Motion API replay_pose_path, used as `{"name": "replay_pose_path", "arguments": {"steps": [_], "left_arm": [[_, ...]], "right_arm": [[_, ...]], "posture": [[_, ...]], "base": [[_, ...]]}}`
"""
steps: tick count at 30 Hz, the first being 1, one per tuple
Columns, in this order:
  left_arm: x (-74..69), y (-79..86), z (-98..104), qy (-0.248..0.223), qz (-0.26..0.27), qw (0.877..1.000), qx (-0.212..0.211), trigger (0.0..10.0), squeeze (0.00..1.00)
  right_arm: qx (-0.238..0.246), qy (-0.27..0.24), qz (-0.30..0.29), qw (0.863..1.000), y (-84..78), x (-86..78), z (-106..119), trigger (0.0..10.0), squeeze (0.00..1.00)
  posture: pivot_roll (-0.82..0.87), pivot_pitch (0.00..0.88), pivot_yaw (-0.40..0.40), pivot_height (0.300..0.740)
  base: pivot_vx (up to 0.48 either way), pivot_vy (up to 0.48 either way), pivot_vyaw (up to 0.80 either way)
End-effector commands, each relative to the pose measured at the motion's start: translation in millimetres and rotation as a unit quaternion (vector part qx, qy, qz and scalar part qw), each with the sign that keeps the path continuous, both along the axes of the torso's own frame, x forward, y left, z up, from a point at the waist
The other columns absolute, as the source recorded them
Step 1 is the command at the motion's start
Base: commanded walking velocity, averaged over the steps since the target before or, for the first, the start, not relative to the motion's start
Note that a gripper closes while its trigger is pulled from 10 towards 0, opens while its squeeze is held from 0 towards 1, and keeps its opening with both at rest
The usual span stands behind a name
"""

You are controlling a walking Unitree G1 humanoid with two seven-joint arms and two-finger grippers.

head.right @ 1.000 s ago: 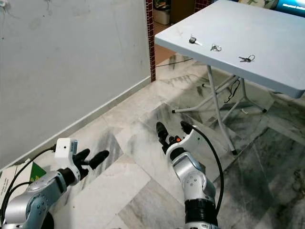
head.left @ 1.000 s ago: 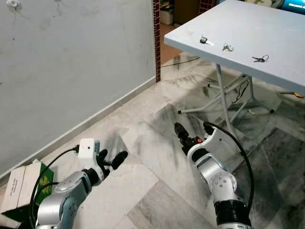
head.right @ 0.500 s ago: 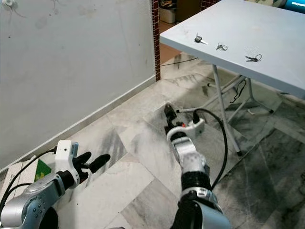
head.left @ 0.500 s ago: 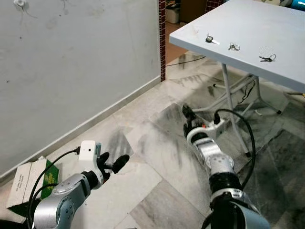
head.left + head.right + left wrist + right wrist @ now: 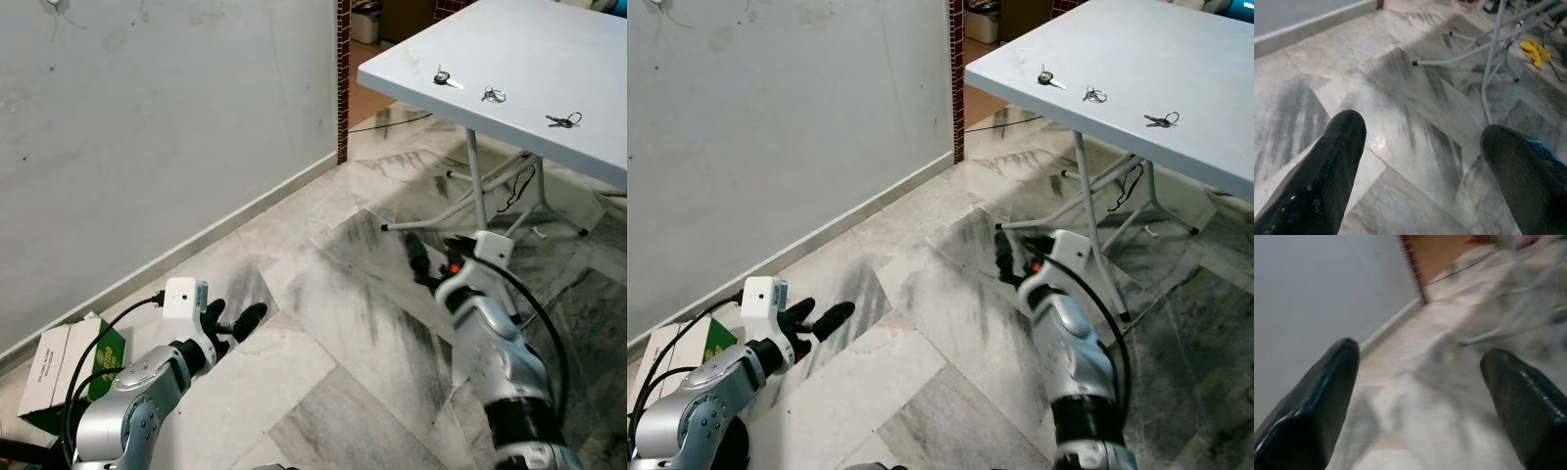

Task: Hang keys on a hook

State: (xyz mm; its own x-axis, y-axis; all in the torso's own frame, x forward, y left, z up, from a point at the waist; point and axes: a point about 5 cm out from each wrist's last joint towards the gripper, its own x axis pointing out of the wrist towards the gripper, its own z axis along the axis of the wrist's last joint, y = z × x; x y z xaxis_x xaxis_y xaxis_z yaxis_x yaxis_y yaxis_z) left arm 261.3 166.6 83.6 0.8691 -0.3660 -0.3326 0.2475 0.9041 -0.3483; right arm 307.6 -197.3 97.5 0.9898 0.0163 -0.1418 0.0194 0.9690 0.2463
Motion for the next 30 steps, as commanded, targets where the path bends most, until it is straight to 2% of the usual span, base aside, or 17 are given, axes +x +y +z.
{"name": "replay_pose_path", "arguments": {"steps": [1, 2, 5, 7, 12, 19, 23, 30], "left_arm": [[0.9, 3.9, 0.9, -0.01, 0.012, 1.0, 0.012, 10.0, 0.0], [0.9, 3.9, 0.9, -0.01, 0.012, 1.0, 0.012, 10.0, 0.0], [0.7, 1.3, 8.3, -0.038, 0.022, 0.999, 0.021, 10.0, 0.0], [-0.2, 0.6, 13.2, -0.053, 0.035, 0.998, 0.013, 10.0, 0.0], [-4.1, 1.7, 18.9, -0.072, 0.06, 0.996, 0.005, 10.0, 0.0], [-11.0, -0.6, 13.4, -0.065, 0.058, 0.996, 0.017, 10.0, 0.0], [-15.1, -5.6, 12.2, -0.059, 0.044, 0.997, -0.001, 10.0, 0.0], [-9.9, -12.6, 16.3, -0.07, 0.026, 0.997, -0.033, 10.0, 0.0]], "right_arm": [[-0.026, -0.008, -0.009, 1.0, -3.3, -6.2, 7.1, 10.0, 0.0], [-0.026, -0.008, -0.009, 1.0, -3.3, -6.2, 7.1, 10.0, 0.0], [-0.08, -0.013, -0.02, 0.997, -10.5, -25.2, 10.6, 10.0, 0.0], [-0.112, -0.023, -0.028, 0.993, -11.8, -32.4, 14.9, 10.0, 0.0], [-0.141, -0.034, -0.023, 0.989, -2.8, -40.6, 20.2, 10.0, 0.0], [-0.146, -0.023, -0.014, 0.989, 6.9, -50.5, 23.5, 10.0, 0.0], [-0.148, -0.025, -0.004, 0.989, 6.0, -52.5, 26.7, 10.0, 0.0], [-0.158, -0.032, -0.016, 0.987, 1.9, -51.4, 35.4, 10.0, 0.0]], "posture": [[-0.04, 0.082, 0.078, 0.74], [-0.04, 0.082, 0.078, 0.74], [-0.04, 0.098, 0.066, 0.74], [-0.04, 0.087, 0.056, 0.74], [-0.06, 0.084, 0.043, 0.74], [-0.06, 0.091, 0.051, 0.74], [-0.06, 0.089, 0.057, 0.74], [-0.08, 0.097, 0.067, 0.74]], "base": [[0.0, 0.0, 0.0], [0.0, 0.0, 0.0], [0.0, 0.0, 0.0], [0.0, 0.0, 0.0], [0.0, 0.0, 0.0], [0.0, 0.0, 0.0], [0.0, 0.0, 0.0], [0.0, 0.0, 0.0]]}}
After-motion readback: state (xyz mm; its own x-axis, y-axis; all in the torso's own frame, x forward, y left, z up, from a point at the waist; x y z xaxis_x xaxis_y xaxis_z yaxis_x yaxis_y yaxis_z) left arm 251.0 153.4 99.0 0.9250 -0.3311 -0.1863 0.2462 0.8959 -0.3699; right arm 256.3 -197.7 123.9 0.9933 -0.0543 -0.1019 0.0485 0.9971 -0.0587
